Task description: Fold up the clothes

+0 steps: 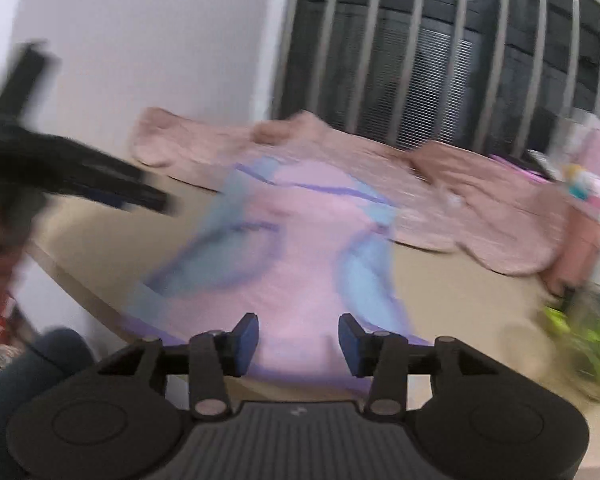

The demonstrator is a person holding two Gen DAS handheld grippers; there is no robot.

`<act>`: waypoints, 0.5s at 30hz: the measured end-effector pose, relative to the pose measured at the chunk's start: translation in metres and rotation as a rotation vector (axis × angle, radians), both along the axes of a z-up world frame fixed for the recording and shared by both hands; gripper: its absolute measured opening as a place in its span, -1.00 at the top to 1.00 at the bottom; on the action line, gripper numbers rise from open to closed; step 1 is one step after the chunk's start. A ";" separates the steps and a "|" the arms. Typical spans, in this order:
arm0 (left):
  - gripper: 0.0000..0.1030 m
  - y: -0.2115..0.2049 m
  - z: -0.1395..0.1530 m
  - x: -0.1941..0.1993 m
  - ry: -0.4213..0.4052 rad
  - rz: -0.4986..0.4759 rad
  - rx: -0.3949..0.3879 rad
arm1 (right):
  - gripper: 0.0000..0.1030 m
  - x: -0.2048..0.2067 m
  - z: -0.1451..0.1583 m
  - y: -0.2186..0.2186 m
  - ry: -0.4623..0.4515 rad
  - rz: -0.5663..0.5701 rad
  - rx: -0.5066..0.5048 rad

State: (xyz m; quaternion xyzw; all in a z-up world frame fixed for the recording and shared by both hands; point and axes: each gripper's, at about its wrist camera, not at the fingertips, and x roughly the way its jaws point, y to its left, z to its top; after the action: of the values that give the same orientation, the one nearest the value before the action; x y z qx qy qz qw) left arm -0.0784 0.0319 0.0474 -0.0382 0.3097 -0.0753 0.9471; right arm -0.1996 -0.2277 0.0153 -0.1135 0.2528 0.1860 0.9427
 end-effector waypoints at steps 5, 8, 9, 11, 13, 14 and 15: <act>-0.31 -0.034 -0.017 0.029 0.072 -0.063 0.085 | 0.20 0.013 -0.011 0.036 0.059 0.040 0.023; 0.25 -0.041 -0.027 0.032 0.090 -0.055 0.128 | 0.20 0.017 -0.018 0.049 0.093 0.045 0.018; 0.45 -0.040 -0.029 0.033 0.092 -0.036 0.131 | 0.21 0.016 -0.020 0.050 0.096 0.049 0.014; 0.70 -0.031 -0.028 0.034 0.100 0.010 0.077 | 0.32 0.016 -0.022 0.048 0.096 0.062 0.019; 0.79 -0.019 -0.027 0.032 0.099 0.066 0.034 | 0.78 0.015 -0.022 0.046 0.095 0.071 0.019; 0.81 -0.014 -0.026 0.031 0.095 0.095 0.023 | 0.86 0.013 -0.022 0.045 0.091 0.069 0.008; 0.83 -0.009 -0.026 0.028 0.089 0.119 0.022 | 0.89 0.012 -0.022 0.045 0.084 0.061 -0.003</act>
State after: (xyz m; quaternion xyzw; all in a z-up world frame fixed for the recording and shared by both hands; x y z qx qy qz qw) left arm -0.0501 0.0226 0.0213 -0.0492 0.3493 -0.0138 0.9356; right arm -0.1878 -0.1831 -0.0067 -0.1148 0.2890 0.2187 0.9249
